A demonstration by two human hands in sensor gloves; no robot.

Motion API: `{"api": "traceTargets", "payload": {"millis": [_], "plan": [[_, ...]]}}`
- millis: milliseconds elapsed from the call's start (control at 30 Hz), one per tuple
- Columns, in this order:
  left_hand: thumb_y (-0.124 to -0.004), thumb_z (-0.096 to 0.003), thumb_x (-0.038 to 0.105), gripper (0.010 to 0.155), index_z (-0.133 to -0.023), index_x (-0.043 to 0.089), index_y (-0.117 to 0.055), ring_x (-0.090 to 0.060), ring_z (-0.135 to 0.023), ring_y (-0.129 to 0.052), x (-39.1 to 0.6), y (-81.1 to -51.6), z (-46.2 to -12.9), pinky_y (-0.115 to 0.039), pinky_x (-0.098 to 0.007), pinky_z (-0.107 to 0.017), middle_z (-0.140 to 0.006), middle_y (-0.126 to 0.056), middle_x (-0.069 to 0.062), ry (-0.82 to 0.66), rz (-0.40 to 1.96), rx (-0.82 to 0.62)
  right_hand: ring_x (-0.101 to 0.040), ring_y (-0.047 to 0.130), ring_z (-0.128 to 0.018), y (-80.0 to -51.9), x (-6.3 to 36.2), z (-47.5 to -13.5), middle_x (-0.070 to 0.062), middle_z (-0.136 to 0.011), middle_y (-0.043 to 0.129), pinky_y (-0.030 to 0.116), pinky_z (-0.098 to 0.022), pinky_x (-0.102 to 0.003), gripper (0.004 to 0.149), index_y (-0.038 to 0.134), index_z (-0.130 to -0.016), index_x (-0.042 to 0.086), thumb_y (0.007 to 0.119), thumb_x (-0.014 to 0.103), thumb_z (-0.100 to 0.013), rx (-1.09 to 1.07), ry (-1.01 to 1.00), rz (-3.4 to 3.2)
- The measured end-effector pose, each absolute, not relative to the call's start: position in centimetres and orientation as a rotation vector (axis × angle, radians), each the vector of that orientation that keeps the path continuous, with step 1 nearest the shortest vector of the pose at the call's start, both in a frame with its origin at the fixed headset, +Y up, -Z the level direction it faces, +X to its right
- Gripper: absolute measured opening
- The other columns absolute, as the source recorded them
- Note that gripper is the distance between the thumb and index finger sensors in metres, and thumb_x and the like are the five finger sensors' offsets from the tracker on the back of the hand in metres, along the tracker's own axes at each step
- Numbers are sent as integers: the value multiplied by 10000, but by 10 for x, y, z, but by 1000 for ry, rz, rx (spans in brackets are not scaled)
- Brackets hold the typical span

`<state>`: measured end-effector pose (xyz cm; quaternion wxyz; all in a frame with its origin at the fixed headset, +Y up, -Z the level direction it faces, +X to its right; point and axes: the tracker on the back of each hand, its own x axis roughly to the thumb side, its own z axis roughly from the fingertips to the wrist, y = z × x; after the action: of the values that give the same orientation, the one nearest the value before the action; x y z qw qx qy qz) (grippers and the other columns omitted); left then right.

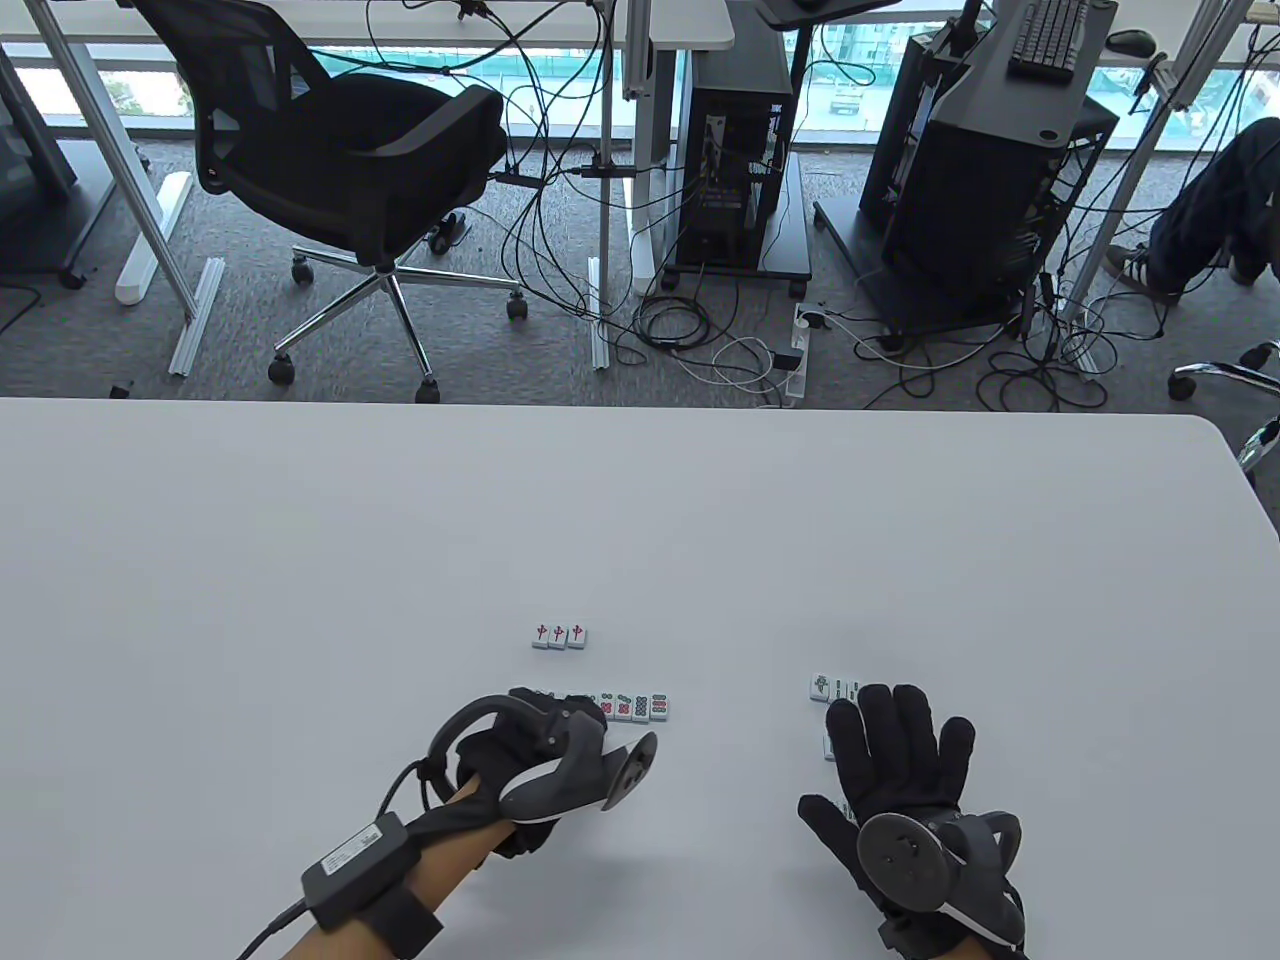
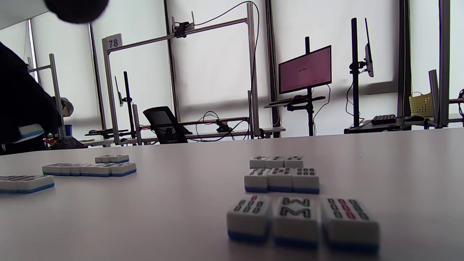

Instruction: Mahjong suit sorting

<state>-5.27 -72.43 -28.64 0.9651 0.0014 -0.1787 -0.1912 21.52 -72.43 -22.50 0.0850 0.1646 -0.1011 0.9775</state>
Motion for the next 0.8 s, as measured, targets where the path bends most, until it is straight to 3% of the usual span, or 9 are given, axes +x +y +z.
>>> {"api": "traceTargets", "payload": {"millis": [367, 700, 800], "plan": [[-863, -256, 576, 602, -747, 229, -882, -67, -94, -928, -17, -749, -297, -893, -333, -377, -329, -964, 195, -371, -428, -107, -424, 18, -1035, -720, 216, -224, -125, -1148, 70, 113, -697, -743, 822, 60, -1053, 277, 557, 597, -482, 492, -314, 2858], [-851, -254, 584, 603, -749, 241, -881, -62, -74, -912, -17, -760, -291, -895, -324, -357, -312, -957, 200, -393, -524, -98, -425, 19, -1034, -719, 210, -221, -126, -1147, 70, 115, -697, -743, 822, 59, -1053, 276, 556, 598, -482, 538, -327, 2861], [-829, -240, 615, 656, -796, 267, -849, -70, -130, -941, -20, -757, -285, -887, -336, -400, -374, -970, 192, -407, -557, -62, -427, 21, -1033, -721, 209, -221, -127, -1147, 72, 118, -696, -744, 824, 59, -1053, 275, 556, 599, -482, 546, -318, 2871]]}}
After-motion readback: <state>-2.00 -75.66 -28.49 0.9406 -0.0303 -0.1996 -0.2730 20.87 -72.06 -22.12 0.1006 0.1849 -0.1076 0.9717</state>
